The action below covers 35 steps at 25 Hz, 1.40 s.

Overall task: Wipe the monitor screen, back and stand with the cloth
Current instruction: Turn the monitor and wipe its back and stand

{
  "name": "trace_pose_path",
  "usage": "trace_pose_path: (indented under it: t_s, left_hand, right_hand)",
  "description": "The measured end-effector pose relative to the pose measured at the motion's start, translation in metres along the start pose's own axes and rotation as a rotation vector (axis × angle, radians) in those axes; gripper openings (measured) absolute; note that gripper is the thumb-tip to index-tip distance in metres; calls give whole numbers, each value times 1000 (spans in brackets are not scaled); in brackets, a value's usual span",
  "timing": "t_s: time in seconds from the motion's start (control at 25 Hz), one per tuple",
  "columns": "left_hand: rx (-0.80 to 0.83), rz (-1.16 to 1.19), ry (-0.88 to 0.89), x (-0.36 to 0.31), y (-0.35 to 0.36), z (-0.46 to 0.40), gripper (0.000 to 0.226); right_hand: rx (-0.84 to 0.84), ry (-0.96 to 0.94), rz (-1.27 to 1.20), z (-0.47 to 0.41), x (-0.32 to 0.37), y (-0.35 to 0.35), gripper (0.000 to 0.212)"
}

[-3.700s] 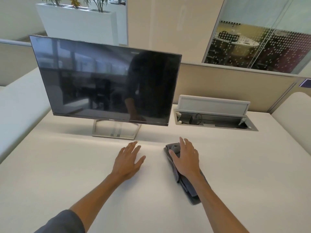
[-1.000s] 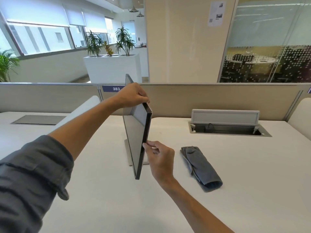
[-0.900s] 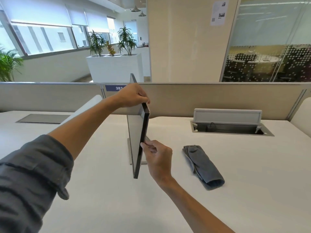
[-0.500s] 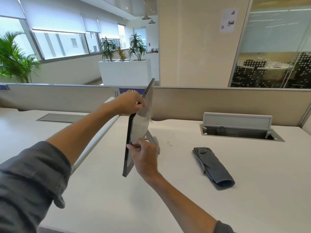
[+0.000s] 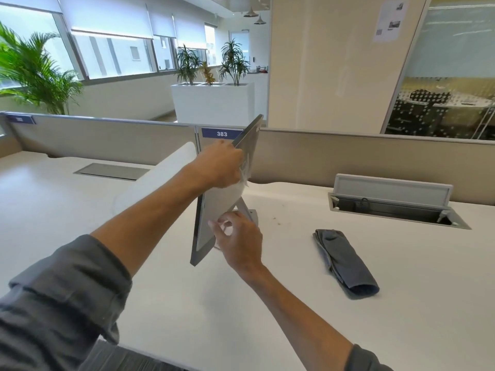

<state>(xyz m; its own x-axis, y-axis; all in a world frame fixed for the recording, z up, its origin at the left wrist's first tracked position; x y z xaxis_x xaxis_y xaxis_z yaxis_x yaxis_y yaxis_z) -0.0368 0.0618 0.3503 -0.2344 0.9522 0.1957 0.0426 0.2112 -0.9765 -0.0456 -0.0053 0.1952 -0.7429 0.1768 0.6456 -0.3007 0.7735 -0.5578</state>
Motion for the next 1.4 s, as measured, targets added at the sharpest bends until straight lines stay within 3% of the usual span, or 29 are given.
trace_pose_path:
  t_s: [0.12, 0.2, 0.44, 0.6, 0.8, 0.96, 1.16, 1.4]
  left_hand:
    - [-26, -248, 24, -35, 22, -9, 18]
    - [26, -292, 65, -65, 56, -22, 24]
    - [221, 34, 75, -139, 180, -36, 31]
    - [460, 243, 3, -165, 264, -33, 47]
    - [623, 349, -45, -185, 314, -19, 60]
    - [709, 351, -41, -183, 325, -16, 64]
    - [554, 244, -61, -156, 275, -39, 64]
    - [174, -90, -61, -105, 129, -67, 58]
  right_hand:
    - [66, 13, 125, 12, -44, -16, 20]
    - [148, 47, 174, 21, -85, -27, 21]
    - [300, 250, 299, 42, -215, -75, 27]
    - [315, 354, 395, 44, -292, -106, 34]
    - [494, 460, 617, 32, -360, -110, 76]
    - [574, 461, 670, 33, -381, -90, 65]
    - [476, 414, 517, 16, -366, -87, 60]
    - [233, 451, -257, -14, -266, -68, 54]
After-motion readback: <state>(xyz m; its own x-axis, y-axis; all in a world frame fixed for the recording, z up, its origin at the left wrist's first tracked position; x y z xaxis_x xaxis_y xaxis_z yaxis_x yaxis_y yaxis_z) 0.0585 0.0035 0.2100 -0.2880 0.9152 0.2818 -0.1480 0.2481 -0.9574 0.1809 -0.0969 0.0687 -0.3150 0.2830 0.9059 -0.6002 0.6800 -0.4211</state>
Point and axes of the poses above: each hand's wrist, its own z-axis away from the middle knuckle, its own y-axis out of the palm, x = y × z, the point moved 6 cm from there along -z, towards the middle knuckle, and after that the axes turned 10 degrees about x, right-handed, at the moved point
